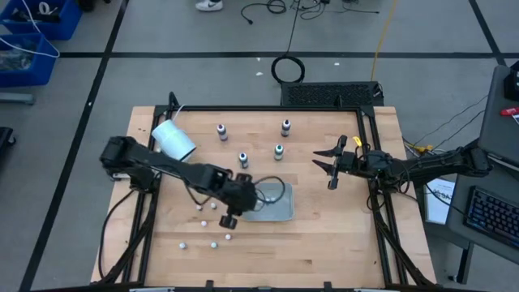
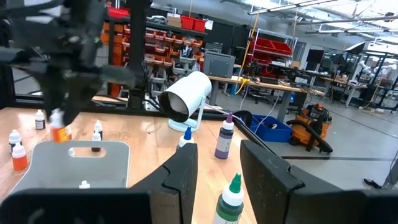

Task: Pick & Place food coloring
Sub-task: Put the orange food coloring bottle into the bin

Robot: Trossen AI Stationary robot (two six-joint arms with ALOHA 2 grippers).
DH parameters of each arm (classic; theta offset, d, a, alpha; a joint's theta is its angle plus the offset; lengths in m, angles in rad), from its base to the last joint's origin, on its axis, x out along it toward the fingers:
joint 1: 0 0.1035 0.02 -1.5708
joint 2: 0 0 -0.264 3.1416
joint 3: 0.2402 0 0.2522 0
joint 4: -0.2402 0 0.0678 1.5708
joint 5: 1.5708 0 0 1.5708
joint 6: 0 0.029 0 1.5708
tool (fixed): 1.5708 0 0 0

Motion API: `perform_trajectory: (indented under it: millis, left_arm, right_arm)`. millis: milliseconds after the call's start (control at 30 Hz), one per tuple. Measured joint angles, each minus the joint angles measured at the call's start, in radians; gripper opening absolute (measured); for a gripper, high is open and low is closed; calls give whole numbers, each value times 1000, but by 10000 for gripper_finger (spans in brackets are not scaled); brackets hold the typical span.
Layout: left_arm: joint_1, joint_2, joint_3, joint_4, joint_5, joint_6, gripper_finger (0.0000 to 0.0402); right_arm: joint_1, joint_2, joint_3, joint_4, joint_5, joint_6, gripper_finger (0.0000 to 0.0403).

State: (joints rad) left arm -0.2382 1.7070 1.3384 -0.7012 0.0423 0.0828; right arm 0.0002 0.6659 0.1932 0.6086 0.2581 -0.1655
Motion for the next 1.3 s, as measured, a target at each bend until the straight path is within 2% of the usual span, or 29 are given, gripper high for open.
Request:
perform_trajectory:
  millis: [167,400,833,1100,1300]
  left_arm:
    - [-4,96,56,0,38,43,92]
    - [24,138,58,23,74,59,92]
    - [48,250,59,117,40,49,92]
    - [39,266,58,156,27,45,92]
    - [28,265,58,158,-29,49,92]
  right_arm:
    - [0,0,0,-7,0,3,114]
    - [0,0,0,-8,0,7,114]
    - [0,0,0,-10,-1,7,114]
    - [0,0,0,-8,-1,22,114]
    - [0,0,0,-8,-1,23,114]
